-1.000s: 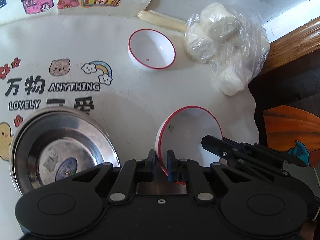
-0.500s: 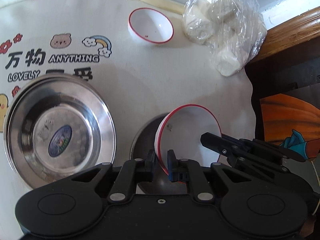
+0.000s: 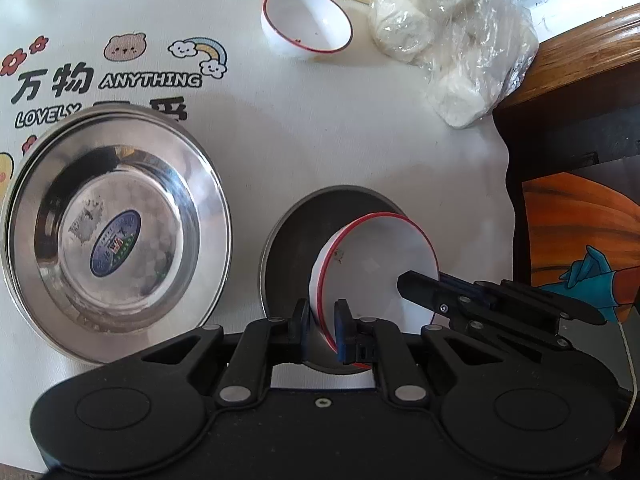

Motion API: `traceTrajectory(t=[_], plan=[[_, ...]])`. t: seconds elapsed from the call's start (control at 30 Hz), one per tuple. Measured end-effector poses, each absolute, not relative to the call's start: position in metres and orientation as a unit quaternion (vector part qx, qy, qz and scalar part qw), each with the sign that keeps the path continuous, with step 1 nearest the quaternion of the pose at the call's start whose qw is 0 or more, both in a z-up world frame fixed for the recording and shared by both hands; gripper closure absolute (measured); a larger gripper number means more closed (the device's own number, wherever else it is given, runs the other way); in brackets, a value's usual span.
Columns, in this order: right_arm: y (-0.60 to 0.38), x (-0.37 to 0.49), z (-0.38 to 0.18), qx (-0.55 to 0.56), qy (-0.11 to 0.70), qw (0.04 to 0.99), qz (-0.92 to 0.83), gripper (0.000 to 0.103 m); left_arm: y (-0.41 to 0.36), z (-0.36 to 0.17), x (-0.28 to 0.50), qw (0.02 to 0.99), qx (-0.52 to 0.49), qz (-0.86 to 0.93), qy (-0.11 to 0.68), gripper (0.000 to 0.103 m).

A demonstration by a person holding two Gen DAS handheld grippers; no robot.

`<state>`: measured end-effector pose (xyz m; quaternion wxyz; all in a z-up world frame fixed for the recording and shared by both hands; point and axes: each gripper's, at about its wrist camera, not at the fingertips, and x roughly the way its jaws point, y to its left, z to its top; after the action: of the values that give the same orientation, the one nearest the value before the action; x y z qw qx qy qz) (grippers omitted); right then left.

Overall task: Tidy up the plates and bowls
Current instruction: 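Lift the white bowl with both grippers and lower it into the steel bowl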

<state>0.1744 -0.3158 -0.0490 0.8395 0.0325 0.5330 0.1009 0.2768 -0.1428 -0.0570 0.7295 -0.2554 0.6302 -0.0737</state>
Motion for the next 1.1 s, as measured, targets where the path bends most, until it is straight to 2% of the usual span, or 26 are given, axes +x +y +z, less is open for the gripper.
traceTrajectory(t=[1.1], plan=[[-0.312, 0.178, -0.070, 0.031, 0.547, 0.831, 0.095, 0.095, -0.149, -0.079, 0.290, 0.726, -0.239, -0.054, 0.643, 0.090]])
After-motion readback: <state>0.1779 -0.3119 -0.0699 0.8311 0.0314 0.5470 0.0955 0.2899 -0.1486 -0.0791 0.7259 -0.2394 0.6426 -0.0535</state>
